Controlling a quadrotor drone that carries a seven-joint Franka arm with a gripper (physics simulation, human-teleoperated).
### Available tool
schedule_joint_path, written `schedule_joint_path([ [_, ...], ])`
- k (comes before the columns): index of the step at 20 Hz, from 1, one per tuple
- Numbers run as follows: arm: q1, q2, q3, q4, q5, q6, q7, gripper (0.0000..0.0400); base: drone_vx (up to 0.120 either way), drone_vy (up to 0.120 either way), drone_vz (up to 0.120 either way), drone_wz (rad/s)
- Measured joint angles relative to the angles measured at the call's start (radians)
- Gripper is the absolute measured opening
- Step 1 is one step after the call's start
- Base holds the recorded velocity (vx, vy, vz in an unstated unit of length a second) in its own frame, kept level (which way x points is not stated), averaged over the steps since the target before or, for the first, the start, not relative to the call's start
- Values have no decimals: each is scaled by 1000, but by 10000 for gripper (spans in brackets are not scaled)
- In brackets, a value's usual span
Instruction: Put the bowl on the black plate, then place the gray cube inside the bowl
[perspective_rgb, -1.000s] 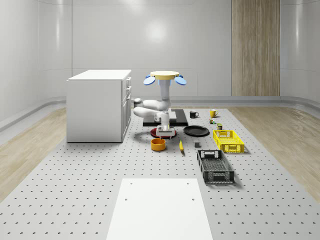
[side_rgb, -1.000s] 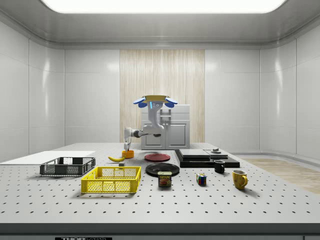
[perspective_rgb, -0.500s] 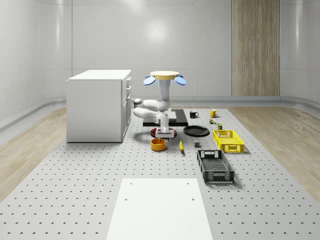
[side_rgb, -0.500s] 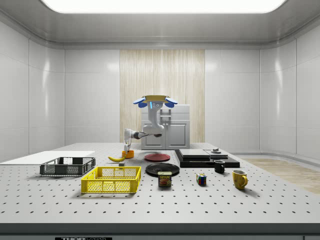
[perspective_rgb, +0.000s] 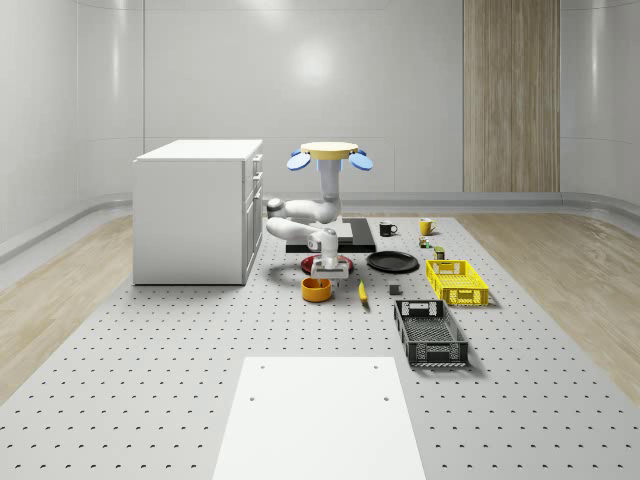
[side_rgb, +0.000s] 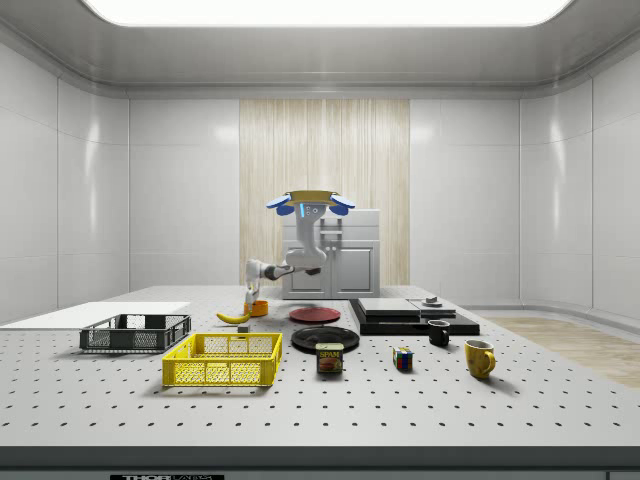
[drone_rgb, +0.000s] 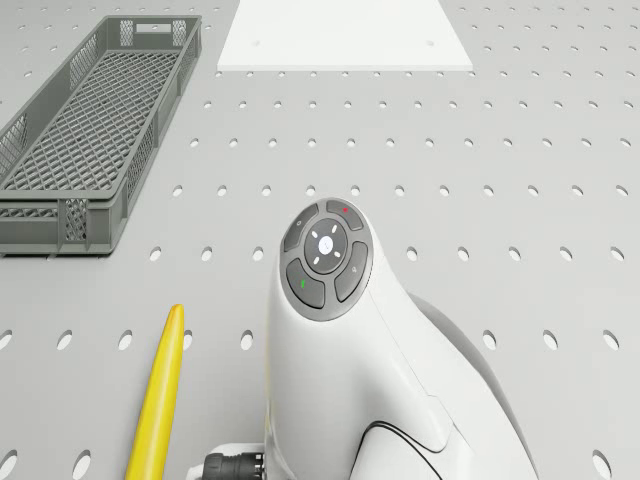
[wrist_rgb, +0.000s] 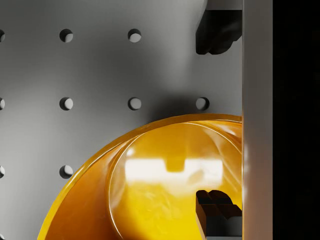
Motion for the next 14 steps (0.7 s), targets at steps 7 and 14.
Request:
schedule_joint_path([
  [7, -21, 2, -38, 20, -35, 17, 6, 400, 0, 0, 0, 0],
  [14, -18, 2, -52, 28, -48, 25, -2, 254, 0, 0, 0, 0],
])
